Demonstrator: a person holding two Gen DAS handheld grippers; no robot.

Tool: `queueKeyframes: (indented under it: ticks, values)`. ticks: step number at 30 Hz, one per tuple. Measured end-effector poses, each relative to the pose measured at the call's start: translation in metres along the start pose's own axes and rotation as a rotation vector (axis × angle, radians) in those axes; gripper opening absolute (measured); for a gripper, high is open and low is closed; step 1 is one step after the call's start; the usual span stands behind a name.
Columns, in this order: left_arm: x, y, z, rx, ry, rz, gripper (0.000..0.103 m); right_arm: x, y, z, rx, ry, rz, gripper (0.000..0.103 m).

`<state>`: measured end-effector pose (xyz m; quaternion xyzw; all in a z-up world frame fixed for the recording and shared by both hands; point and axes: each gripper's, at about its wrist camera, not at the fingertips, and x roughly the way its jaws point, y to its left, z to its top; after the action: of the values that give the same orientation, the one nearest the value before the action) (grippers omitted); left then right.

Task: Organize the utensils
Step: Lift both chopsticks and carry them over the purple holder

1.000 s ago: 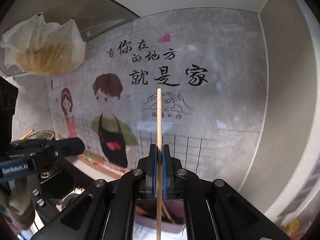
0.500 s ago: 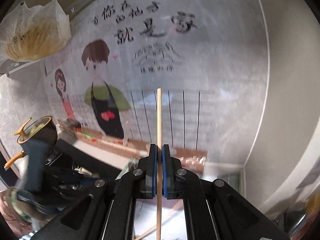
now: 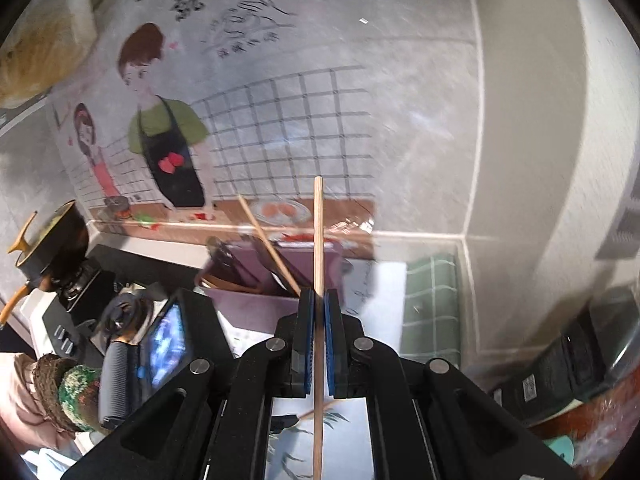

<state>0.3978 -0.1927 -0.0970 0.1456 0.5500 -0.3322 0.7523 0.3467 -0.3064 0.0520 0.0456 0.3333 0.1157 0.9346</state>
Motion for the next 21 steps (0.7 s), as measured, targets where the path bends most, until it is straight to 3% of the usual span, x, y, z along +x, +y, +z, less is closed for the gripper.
queueKeyframes:
  ticks: [4, 6, 11, 14, 18, 21]
  values:
    - [0.027, -0.006, 0.014, 0.025, 0.068, 0.029, 0.044, 0.002, -0.016, -0.007, 0.025, 0.011, -0.023, 0.004]
    - [0.035, -0.011, 0.018, 0.04, 0.089, 0.037, 0.033, 0.003, -0.023, -0.011, 0.038, 0.018, -0.036, 0.005]
    - [0.046, -0.017, 0.025, 0.036, 0.123, 0.064, 0.023, -0.002, -0.032, -0.015, 0.049, 0.011, -0.051, 0.005]
    - [0.048, -0.016, 0.025, 0.018, 0.114, 0.067, 0.008, -0.007, -0.033, -0.014, 0.05, 0.005, -0.045, 0.004]
    - [0.033, -0.013, 0.015, -0.014, 0.059, 0.048, 0.007, -0.013, -0.032, -0.014, 0.028, 0.016, -0.06, 0.004]
    - [0.011, -0.004, -0.002, -0.07, 0.008, 0.008, 0.007, 0.0, -0.034, -0.024, 0.009, 0.087, -0.07, 0.005]
